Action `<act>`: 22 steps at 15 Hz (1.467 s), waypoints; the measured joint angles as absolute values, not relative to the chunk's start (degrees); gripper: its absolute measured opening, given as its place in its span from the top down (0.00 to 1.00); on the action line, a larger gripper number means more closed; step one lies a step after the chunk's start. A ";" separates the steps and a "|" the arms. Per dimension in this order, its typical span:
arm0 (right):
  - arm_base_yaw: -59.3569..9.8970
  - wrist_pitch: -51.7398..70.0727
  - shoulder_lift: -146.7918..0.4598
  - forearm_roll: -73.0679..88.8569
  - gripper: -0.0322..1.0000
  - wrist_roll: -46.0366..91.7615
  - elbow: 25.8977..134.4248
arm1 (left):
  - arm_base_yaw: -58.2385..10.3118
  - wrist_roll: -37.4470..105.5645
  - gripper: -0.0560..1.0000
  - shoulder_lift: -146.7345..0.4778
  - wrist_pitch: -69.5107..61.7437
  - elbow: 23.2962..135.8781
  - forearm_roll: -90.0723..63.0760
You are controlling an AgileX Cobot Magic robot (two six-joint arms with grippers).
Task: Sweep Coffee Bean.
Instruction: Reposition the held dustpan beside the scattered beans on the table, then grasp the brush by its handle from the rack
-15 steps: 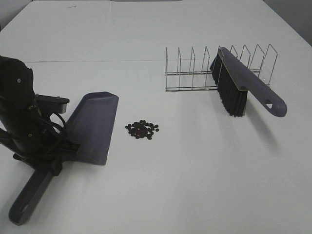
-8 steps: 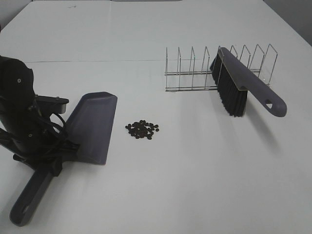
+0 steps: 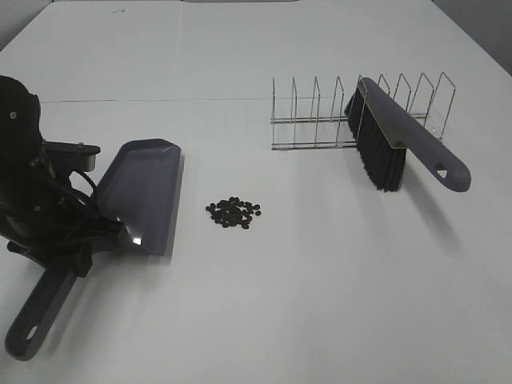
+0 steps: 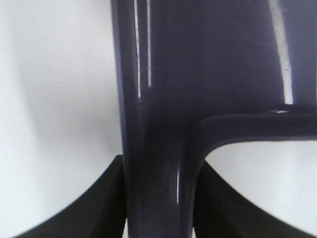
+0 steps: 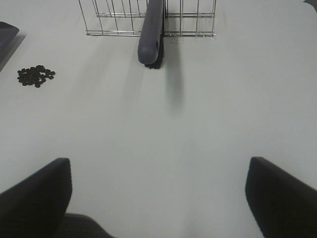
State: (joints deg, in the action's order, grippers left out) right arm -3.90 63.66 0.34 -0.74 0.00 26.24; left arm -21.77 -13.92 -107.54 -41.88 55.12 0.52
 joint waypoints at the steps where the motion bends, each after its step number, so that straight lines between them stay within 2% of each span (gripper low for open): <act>1: -3.90 63.66 0.34 -0.74 0.15 0.00 26.24 | -21.77 -13.69 0.63 -107.54 -42.06 55.12 0.63; 13: -3.90 63.66 -0.86 -0.74 0.15 0.00 26.24 | -21.77 -11.17 0.63 -107.54 -43.03 55.12 0.46; 15: -3.90 62.74 -8.37 -0.69 0.15 -0.97 28.07 | -21.77 -11.17 0.63 -107.54 -43.03 55.12 0.34; 16: -3.90 60.96 -20.86 -0.34 0.15 -2.64 33.98 | -21.77 -11.23 0.63 -107.54 -43.03 55.12 0.34; 22: -3.90 53.57 -54.60 0.57 0.15 -3.44 49.68 | -21.77 -11.23 0.63 -107.54 -43.09 55.12 0.00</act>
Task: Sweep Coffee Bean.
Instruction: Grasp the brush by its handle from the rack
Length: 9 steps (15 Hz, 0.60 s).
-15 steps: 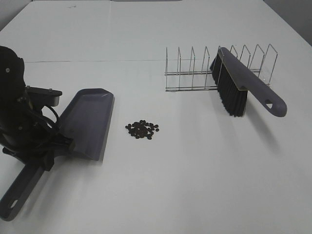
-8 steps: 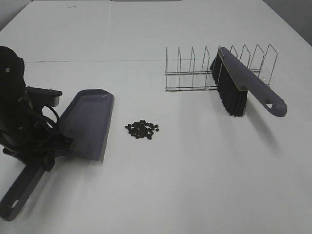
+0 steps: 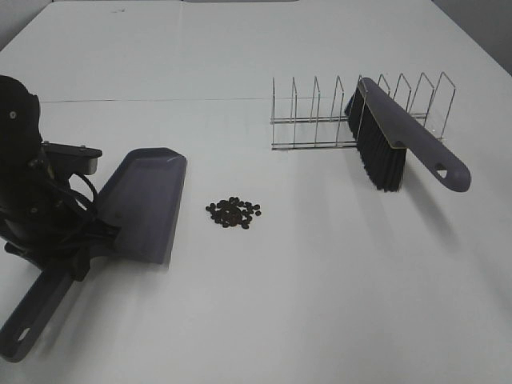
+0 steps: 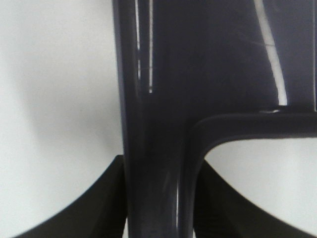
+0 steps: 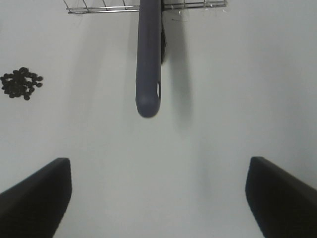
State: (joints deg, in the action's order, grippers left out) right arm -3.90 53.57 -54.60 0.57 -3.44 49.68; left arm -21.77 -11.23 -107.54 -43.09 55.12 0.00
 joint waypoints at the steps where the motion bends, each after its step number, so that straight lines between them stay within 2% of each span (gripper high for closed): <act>1: -3.90 53.00 -60.16 0.80 0.15 -3.44 53.06 | -21.77 -11.23 0.63 -107.54 -43.09 55.12 0.00; 7: -3.90 57.12 -90.81 0.92 0.15 -3.44 77.41 | -21.77 -11.34 0.63 -106.05 -44.58 55.12 0.00; 9: -3.90 57.93 -96.20 0.92 0.15 -3.32 80.33 | -21.77 -11.40 0.63 -104.51 -44.63 55.12 0.00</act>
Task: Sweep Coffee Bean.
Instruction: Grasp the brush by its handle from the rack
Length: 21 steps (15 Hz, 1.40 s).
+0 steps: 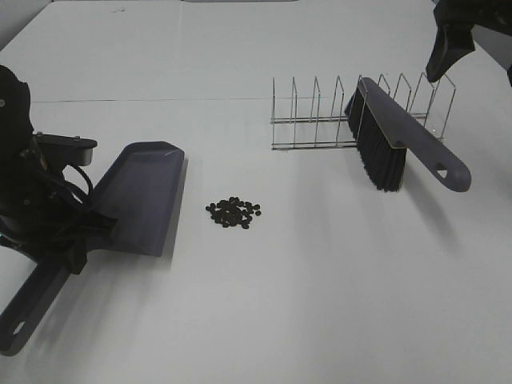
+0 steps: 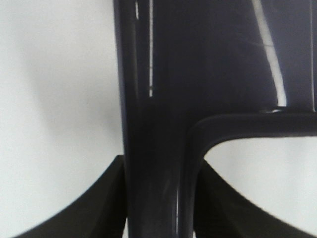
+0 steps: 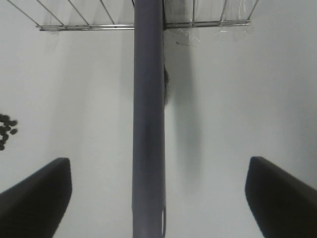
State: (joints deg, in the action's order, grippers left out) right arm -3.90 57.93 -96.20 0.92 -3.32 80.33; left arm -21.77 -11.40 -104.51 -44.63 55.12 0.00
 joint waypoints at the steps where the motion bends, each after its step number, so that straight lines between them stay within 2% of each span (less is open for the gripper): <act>1: -3.90 57.98 -97.63 0.92 0.16 -2.98 80.96 | -21.77 -11.40 0.63 -104.28 -44.75 55.12 0.00; 4: -3.90 59.24 -105.83 0.92 0.18 -1.43 85.54 | -21.77 -11.40 0.63 -104.16 -45.55 55.12 0.00; 8: -3.90 63.31 -117.23 1.09 0.20 -0.34 97.63 | -21.77 -11.40 0.63 -104.16 -45.84 55.12 0.00; 12: -3.90 69.56 -134.65 3.95 0.22 1.09 115.57 | -21.77 -11.40 0.63 -104.16 -45.84 55.12 0.00; 17: -3.90 69.79 -140.26 4.87 0.24 1.09 117.74 | -21.77 -11.40 0.63 -104.16 -46.07 55.12 0.86; 19: -3.90 69.79 -140.26 4.87 0.31 1.09 117.74 | -21.77 -11.40 0.63 -104.16 -46.07 55.12 1.72; 21: -3.90 69.79 -140.26 4.93 0.47 0.92 117.74 | -21.77 -11.40 0.63 -104.16 -46.07 55.12 1.83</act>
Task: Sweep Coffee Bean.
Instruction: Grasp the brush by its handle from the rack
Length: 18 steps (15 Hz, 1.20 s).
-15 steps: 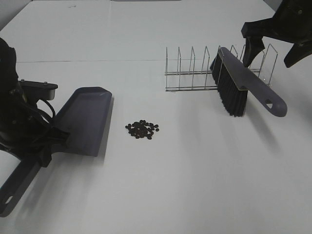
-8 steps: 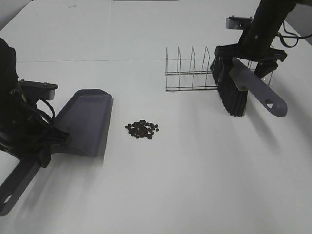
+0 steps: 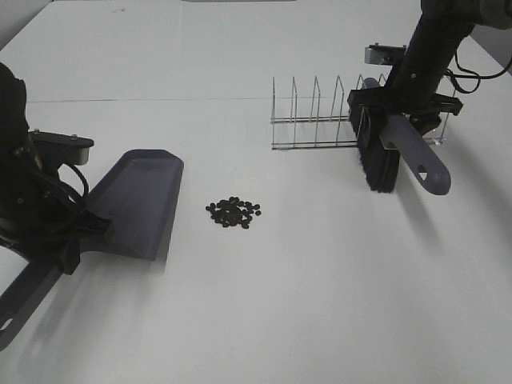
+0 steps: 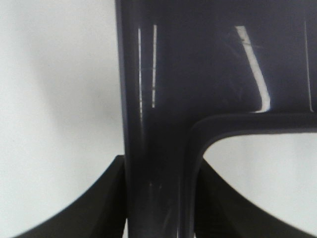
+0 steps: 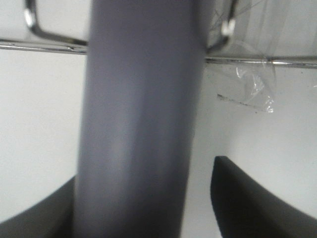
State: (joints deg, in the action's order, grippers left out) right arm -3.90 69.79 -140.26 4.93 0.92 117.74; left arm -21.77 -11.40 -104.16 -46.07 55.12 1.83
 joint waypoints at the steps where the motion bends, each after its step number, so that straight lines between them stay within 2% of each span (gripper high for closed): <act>1: -3.90 69.79 -140.26 4.98 0.48 0.69 117.74 | -21.77 -11.40 0.63 -104.16 -46.07 55.12 1.83; 10: -3.90 69.84 -140.26 4.47 0.48 -2.52 117.74 | -21.77 -11.40 0.63 -104.16 -46.07 55.12 1.83; 14: -3.78 69.84 -140.26 3.72 0.37 -3.44 117.74 | -21.77 -11.40 0.63 -104.16 -46.07 55.12 1.83; 18: -3.78 69.84 -139.80 3.90 0.36 -3.44 117.74 | -21.77 -11.40 0.64 -104.16 -46.07 55.12 1.83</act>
